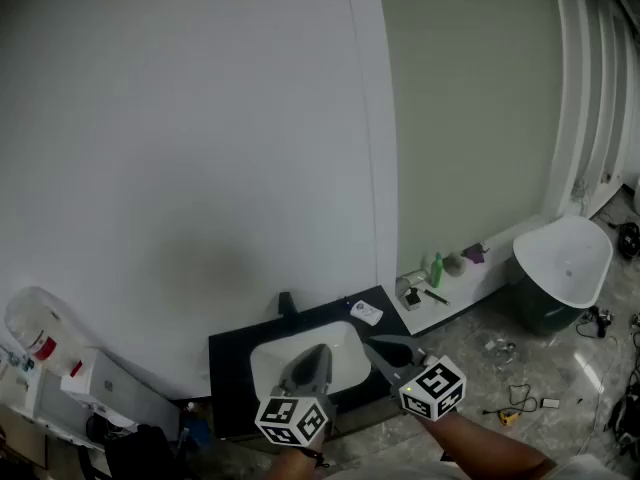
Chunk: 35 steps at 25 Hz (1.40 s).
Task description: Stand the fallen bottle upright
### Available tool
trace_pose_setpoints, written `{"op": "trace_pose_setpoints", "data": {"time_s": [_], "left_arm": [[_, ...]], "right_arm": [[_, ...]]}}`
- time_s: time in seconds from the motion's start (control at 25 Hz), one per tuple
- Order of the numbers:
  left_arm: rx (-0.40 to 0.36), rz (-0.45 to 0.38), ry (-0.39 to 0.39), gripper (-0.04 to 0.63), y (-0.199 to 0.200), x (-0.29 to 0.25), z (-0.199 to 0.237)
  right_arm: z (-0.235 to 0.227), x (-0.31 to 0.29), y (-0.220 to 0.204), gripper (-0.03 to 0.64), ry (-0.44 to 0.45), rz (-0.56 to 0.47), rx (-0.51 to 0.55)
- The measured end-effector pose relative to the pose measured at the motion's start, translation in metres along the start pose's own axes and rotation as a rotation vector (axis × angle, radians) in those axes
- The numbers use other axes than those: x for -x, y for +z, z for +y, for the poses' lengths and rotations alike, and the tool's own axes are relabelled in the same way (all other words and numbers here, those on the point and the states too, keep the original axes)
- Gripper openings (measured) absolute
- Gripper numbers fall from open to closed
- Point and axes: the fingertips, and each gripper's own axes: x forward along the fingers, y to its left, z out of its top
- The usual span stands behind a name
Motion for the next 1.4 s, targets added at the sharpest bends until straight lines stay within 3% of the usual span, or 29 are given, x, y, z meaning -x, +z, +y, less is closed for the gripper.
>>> {"op": "trace_pose_setpoints", "data": {"time_s": [0.68, 1.4], "left_arm": [[0.006, 0.01, -0.014, 0.006, -0.004, 0.0, -0.003], [0.063, 0.079, -0.056, 0.006, -0.032, -0.003, 0.054]], "right_arm": [[0.001, 0.004, 0.0, 0.0, -0.008, 0.001, -0.003], [-0.01, -0.046, -0.042, 0.026, -0.079, 0.081, -0.064]]}}
